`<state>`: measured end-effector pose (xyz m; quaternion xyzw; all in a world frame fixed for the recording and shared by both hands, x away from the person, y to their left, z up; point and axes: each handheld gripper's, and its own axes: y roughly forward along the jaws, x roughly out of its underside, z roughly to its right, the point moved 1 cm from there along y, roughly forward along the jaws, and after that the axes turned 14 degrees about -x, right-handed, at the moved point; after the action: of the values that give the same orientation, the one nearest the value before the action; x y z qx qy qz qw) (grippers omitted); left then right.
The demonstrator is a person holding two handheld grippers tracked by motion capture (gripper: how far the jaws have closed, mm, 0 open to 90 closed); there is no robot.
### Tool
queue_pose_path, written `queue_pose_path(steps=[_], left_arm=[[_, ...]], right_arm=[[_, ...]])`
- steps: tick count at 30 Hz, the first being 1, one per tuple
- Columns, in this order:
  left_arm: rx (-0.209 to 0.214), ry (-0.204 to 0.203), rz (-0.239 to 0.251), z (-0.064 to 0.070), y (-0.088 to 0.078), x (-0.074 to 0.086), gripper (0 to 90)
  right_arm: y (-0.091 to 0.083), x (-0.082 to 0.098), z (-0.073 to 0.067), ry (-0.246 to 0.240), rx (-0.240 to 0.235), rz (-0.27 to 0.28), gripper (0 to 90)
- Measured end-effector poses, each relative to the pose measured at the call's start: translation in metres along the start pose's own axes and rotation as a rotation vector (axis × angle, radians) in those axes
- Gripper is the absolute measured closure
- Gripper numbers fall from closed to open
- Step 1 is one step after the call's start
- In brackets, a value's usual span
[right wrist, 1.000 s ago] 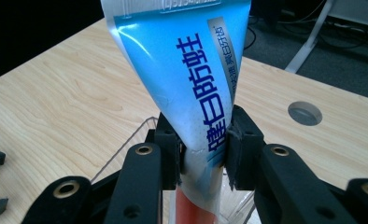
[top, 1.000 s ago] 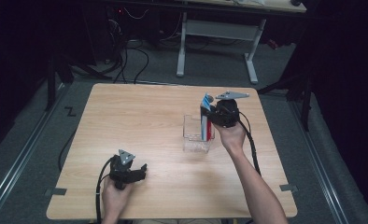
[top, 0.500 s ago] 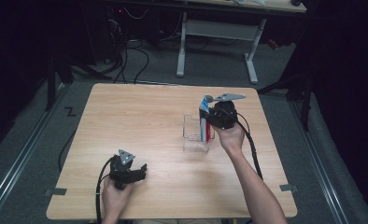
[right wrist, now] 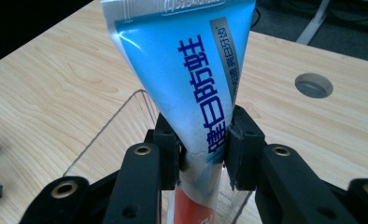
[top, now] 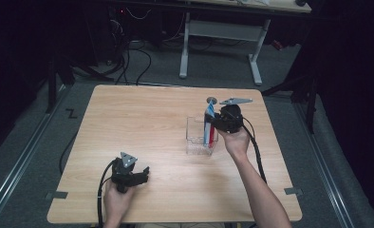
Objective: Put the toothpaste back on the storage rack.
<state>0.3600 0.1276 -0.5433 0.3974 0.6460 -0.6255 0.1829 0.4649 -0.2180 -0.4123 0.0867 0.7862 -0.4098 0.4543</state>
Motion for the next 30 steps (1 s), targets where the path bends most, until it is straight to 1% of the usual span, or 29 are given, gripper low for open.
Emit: queue_pose_path(steps=[4,7,11,15,20,26,30], left_arm=[[0.0,0.0,0.0,0.0,0.0,0.0,19.5],[0.0,0.0,0.0,0.0,0.0,0.0,19.5],[0.0,-0.002,0.001,0.0001,0.0001,0.0,19.5],[0.0,-0.002,0.001,0.0001,0.0001,0.0,19.5],[0.0,-0.002,0.001,0.0001,0.0001,0.0,19.5],[0.0,-0.002,0.001,0.0001,0.0001,0.0,19.5],[0.0,-0.002,0.001,0.0001,0.0001,0.0,19.5]], right_arm=[[0.0009,0.0,-0.0012,-0.006,-0.002,-0.006,69.2],[0.0032,0.0009,-0.0013,0.004,-0.002,-0.016,69.0],[0.0064,0.0023,-0.0004,0.007,0.003,-0.029,68.8],[0.0063,0.0022,-0.0002,0.011,0.003,-0.029,68.6],[0.0044,0.0023,0.003,0.024,0.018,-0.029,66.8],[0.0016,0.0027,0.0029,0.008,0.046,-0.031,64.7],[0.0005,0.0036,0.0048,0.017,0.059,-0.032,62.1]])
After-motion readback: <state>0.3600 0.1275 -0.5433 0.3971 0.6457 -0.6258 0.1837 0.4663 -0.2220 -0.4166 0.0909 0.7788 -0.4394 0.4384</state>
